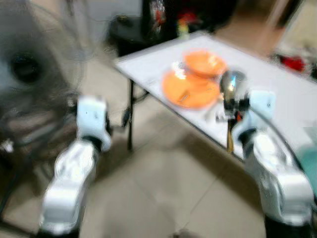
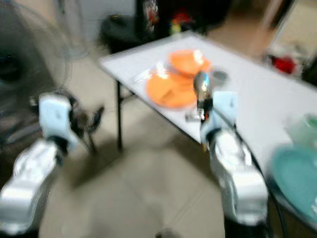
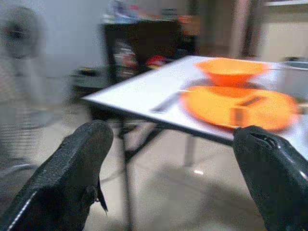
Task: Setting the table
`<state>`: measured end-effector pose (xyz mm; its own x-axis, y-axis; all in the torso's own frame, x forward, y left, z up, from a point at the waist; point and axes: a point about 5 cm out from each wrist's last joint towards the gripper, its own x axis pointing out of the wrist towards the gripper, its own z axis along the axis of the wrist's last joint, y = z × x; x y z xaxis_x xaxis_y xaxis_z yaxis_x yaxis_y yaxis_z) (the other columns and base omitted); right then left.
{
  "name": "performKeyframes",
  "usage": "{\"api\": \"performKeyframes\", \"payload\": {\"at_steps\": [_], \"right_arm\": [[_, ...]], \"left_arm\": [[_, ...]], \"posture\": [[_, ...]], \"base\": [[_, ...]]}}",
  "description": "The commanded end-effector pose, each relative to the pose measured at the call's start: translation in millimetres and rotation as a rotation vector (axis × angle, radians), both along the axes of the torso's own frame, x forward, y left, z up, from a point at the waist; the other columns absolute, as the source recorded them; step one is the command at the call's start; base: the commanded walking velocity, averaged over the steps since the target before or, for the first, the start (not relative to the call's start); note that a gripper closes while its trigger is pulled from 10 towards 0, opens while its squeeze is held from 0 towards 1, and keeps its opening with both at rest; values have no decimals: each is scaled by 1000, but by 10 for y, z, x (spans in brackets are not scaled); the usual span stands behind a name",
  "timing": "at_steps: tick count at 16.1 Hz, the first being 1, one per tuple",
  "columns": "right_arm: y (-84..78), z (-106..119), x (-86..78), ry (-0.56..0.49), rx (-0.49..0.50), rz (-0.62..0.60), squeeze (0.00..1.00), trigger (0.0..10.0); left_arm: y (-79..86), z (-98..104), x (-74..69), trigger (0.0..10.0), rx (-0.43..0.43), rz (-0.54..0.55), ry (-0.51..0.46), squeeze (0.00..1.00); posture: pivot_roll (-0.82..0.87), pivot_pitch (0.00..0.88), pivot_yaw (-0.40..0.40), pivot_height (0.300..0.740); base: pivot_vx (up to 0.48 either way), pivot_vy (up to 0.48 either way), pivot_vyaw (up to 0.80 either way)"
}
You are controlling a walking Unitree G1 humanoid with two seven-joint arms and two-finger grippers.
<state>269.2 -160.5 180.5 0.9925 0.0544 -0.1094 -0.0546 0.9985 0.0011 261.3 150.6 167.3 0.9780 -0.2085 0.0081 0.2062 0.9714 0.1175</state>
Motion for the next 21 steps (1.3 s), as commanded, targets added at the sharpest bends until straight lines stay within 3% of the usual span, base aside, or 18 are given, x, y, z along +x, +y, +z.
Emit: {"api": "performKeyframes", "payload": {"at_steps": [1,7,13,21], "right_arm": [[28,42,-12,-1,-2,11,0,10000],[21,60,-3,22,28,1,0,10000],[44,46,18,61,9,35,0,10000],[111,-43,54,122,10,66,0,10000]], "left_arm": [[30,42,-4,10000,-12,22,-18,0],[93,0,-9,10000,-32,63,-6,0],[-11,37,8,10000,-41,-28,-23,0],[45,40,32,10000,-39,-31,-26,0]], "posture": [[101,0,-73,740],[92,0,-58,740],[87,0,-57,740],[100,0,-67,740]], "base": [[0,0,-781],[0,0,-783],[0,0,-770],[250,0,0]]}}
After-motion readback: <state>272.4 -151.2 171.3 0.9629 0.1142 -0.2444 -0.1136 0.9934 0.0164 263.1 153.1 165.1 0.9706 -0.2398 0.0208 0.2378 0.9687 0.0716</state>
